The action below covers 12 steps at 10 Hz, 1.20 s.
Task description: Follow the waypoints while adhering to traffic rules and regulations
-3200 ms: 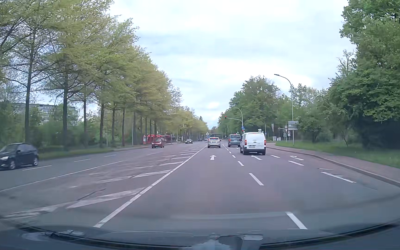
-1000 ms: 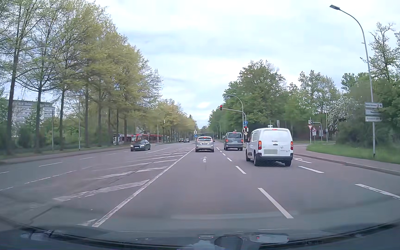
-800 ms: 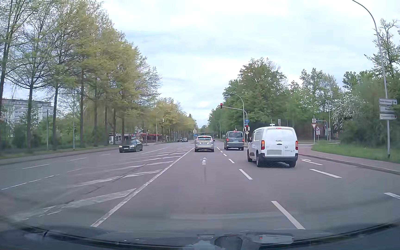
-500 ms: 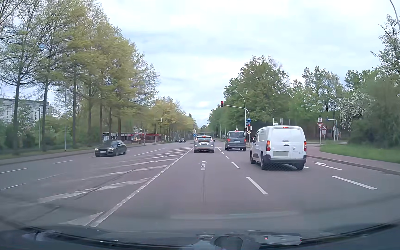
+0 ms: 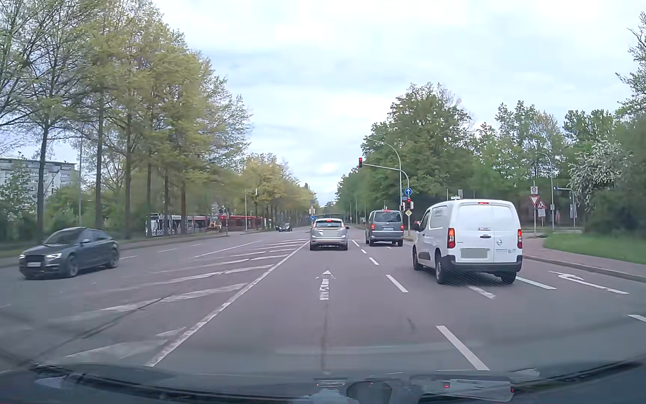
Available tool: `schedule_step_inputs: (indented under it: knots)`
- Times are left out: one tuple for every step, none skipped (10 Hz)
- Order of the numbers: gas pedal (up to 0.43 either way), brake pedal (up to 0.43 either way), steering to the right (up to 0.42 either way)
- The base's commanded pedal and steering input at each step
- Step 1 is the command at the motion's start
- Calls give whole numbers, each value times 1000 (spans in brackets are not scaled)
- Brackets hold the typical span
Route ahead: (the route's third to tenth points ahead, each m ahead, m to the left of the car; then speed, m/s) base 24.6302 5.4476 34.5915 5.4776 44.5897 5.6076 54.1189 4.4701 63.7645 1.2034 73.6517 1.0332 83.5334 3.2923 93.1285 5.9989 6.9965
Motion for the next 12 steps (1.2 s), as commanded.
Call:
schedule_step_inputs:
  knots:
    - [0,213,-1]
    - [0,213,-2]
    - [0,220,-2]
    - [0,220,-3]
    - [0,213,-3]
    - [0,220,-3]
    - [0,220,-4]
    - [0,213,-4]
    - [0,220,-4]
    - [0,220,-4]
    - [0,213,-5]
    - [0,213,-6]
